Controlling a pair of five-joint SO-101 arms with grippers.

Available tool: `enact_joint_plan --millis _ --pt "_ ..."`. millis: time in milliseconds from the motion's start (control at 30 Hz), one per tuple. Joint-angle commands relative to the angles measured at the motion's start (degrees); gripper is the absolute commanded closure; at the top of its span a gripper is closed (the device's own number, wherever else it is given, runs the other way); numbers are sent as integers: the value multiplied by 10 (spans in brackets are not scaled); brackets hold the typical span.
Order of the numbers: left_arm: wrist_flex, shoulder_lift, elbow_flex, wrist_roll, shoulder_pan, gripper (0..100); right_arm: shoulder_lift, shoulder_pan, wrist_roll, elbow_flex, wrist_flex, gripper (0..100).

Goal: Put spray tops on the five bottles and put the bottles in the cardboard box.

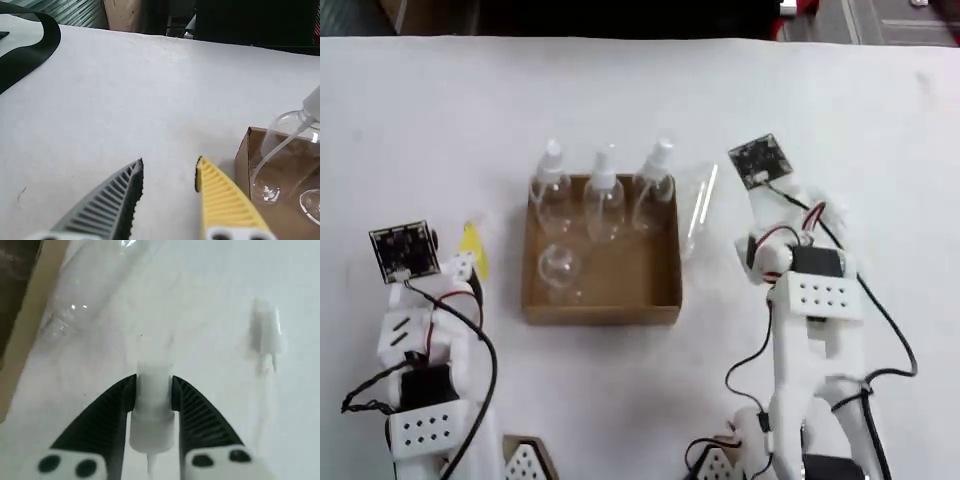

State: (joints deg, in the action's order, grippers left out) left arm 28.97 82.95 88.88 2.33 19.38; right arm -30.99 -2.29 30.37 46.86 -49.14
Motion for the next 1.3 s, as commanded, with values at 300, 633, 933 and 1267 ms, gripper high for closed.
enact_joint_plan --millis 300,633,933,1267 --pt "-19 7 -5 -4 -7 835 209 2 105 -19 73 834" --pt "-19 7 -5 -4 -7 835 214 15 104 -107 -36 804" --pt "-19 7 -5 -4 -7 835 223 12 105 -140 -78 804" --pt "-19 7 -5 -4 -7 835 370 -2 104 -233 -102 813"
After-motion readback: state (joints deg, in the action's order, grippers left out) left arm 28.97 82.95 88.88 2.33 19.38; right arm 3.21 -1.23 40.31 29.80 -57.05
